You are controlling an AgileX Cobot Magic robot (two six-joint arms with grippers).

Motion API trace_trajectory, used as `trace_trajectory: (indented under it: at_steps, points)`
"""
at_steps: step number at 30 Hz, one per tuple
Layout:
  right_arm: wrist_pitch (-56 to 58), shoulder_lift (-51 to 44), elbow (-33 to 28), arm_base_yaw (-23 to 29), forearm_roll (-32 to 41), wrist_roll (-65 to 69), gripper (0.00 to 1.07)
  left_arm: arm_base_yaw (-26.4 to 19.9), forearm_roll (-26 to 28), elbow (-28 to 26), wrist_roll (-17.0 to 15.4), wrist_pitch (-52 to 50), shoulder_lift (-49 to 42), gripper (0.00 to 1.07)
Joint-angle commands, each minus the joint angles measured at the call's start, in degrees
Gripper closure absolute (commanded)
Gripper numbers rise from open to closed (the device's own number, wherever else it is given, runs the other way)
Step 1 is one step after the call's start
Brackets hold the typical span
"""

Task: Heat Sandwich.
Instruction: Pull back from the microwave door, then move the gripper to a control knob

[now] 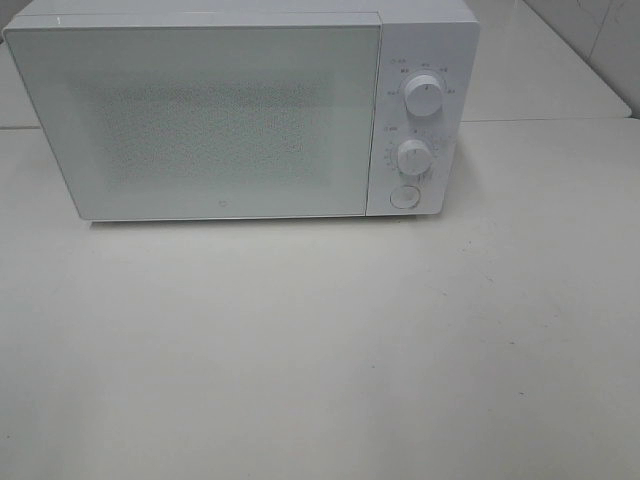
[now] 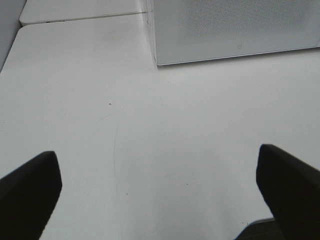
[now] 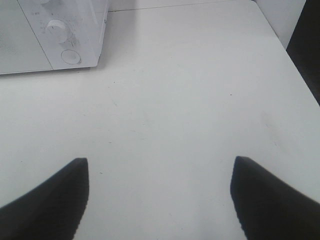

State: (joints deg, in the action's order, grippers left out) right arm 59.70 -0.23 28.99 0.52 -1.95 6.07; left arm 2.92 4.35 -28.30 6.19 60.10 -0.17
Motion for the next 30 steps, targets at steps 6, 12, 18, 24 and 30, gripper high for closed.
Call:
trace_trajectory:
  at_steps: [6, 12, 18, 24, 30]
  points:
    - [-1.7, 0.6, 2.3, -0.3, -0.2, 0.1, 0.28, -0.2, 0.6, 0.1, -0.5, -0.7, -1.3, 0.06]
    - [-5.7, 7.3, 3.2, -0.3, -3.2, -0.2, 0.25, -0.2, 0.6, 0.1, -0.5, -0.7, -1.3, 0.06]
    - [-10.4, 11.7, 3.2, -0.3, -2.0, -2.0, 0.25, -0.2, 0.6, 0.1, -0.5, -0.7, -1.3, 0.06]
    - [-16.7, 17.4, 3.2, -0.3, 0.2, -2.8, 0.25, -0.2, 0.6, 0.1, -0.5, -0.7, -1.3, 0.07]
    - [-23.0, 24.1, 3.2, -0.3, 1.3, -2.8, 0.25, -0.2, 0.6, 0.1, -0.5, -0.7, -1.3, 0.07]
